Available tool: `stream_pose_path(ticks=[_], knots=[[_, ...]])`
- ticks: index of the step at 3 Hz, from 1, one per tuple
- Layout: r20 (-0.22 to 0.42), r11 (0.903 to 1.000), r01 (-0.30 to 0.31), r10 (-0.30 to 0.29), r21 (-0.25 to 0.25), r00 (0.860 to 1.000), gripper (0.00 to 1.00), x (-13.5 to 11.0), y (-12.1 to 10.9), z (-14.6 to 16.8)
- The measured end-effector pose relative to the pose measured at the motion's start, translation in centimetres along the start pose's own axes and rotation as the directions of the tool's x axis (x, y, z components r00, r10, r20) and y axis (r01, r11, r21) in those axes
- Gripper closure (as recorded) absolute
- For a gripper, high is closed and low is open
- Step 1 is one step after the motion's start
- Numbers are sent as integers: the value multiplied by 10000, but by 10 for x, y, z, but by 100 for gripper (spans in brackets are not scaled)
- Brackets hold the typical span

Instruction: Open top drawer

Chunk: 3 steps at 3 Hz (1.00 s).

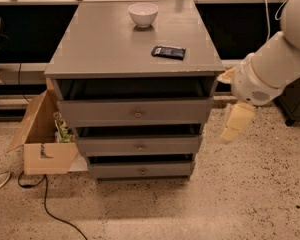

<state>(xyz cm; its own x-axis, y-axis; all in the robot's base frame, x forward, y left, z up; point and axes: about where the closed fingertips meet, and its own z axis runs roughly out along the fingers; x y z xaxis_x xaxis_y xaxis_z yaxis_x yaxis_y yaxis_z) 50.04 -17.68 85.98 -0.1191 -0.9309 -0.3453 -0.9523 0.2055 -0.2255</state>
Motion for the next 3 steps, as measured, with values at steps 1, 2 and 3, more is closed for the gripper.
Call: stream_pose_path(ticks=[1,2,3], knots=[[719,9990,458,-456,-2,9964,0,-18,-37,81],[719,9989,459,-458,-6,9964,0,-19,-37,81],[460,9951,993,-993,13,9940,0,-29,-48,115]])
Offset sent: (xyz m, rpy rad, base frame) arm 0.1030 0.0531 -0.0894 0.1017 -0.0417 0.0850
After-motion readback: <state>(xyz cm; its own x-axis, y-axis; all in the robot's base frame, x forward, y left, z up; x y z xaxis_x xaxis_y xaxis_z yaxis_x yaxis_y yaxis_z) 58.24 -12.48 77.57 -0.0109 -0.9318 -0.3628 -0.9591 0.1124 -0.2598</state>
